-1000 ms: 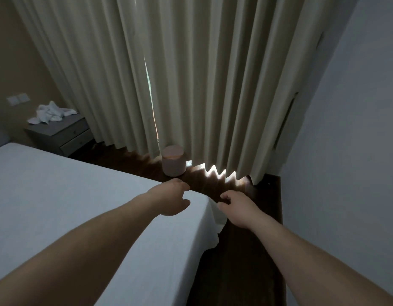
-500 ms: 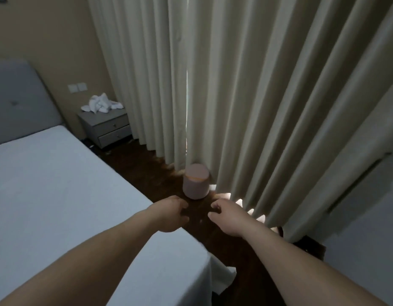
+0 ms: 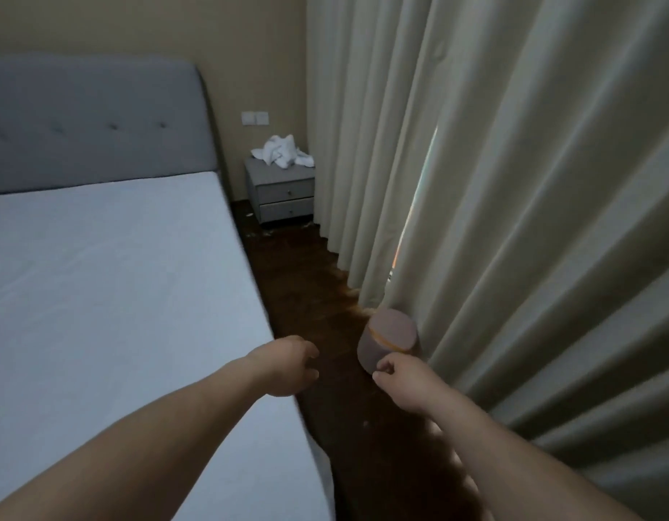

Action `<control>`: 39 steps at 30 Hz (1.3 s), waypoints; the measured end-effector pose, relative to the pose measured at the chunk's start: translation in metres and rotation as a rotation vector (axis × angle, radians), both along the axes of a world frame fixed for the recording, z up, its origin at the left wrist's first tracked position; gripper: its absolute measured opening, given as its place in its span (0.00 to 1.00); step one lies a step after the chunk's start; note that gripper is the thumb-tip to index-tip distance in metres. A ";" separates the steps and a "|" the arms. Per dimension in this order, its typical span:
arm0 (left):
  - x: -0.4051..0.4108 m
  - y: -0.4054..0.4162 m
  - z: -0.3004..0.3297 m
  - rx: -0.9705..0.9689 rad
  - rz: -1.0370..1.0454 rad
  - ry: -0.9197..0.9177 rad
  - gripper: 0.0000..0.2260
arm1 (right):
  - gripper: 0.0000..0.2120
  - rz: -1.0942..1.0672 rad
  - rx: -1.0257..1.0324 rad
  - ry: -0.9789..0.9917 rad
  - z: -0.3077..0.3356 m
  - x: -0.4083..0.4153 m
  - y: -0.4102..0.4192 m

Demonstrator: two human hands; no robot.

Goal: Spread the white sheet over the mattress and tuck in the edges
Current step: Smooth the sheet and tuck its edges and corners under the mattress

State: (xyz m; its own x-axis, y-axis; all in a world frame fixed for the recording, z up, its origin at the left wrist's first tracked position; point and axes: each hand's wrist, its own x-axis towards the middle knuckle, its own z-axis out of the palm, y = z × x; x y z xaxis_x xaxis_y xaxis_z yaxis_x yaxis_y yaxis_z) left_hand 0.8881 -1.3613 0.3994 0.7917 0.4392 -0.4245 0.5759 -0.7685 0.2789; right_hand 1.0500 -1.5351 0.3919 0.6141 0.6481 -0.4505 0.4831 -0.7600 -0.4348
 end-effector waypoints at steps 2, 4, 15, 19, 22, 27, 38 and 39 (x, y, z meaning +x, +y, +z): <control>-0.002 0.006 -0.002 0.002 0.115 0.024 0.22 | 0.17 0.127 0.010 0.020 -0.011 0.013 0.030; -0.011 0.007 -0.004 -0.005 0.246 0.064 0.22 | 0.18 0.264 0.020 0.072 -0.017 0.014 0.055; -0.047 -0.101 0.012 0.000 0.899 0.168 0.23 | 0.21 0.902 -0.036 0.222 -0.023 0.035 0.095; -0.055 -0.160 -0.012 -0.091 1.009 0.174 0.24 | 0.18 0.971 -0.111 0.270 -0.042 0.025 0.068; -0.061 -0.192 -0.034 -0.148 1.099 0.159 0.25 | 0.17 1.042 -0.181 0.275 -0.063 0.014 0.049; -0.059 -0.238 -0.082 -0.273 1.251 0.108 0.24 | 0.23 1.119 -0.290 0.234 -0.104 0.009 0.017; -0.005 -0.307 -0.267 -0.441 1.587 -0.014 0.12 | 0.12 1.333 -0.465 0.193 -0.301 0.000 0.003; 0.002 -0.307 -0.295 -0.443 1.591 -0.017 0.13 | 0.10 1.326 -0.435 0.213 -0.329 0.001 0.003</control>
State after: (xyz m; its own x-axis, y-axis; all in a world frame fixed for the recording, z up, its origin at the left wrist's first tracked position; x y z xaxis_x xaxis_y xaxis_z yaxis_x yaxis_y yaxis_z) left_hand 0.8902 -1.6683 0.1043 -0.2993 0.6183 -0.7267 0.6531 0.6880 0.3164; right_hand 1.0511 -1.5321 0.0630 -0.4374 0.4702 -0.7666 0.8908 0.1096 -0.4410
